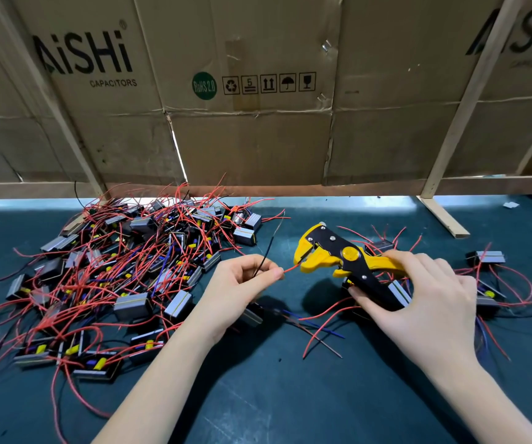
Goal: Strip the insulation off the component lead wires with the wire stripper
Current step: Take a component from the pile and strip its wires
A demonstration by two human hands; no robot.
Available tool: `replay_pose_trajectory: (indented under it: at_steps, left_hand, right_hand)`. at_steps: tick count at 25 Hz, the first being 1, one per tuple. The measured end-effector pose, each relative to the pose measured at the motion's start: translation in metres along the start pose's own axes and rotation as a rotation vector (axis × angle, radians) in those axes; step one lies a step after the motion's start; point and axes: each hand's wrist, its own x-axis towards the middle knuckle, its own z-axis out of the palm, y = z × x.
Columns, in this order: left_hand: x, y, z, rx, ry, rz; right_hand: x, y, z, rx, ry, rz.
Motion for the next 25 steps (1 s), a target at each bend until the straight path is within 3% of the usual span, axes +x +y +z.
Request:
replay_pose_trajectory:
  at_steps: [15,25]
  left_hand:
    - [-0.0006,0.0023,0.0003,0.029,-0.046,0.006]
    - [-0.0033,0.002,0.0062,-0.021,-0.198,0.089]
  right_hand:
    - [-0.0015,0.0011,-0.0004,-0.022,0.116,-0.033]
    - [0.002,0.0037,-0.0001,-0.023,0.011,0.079]
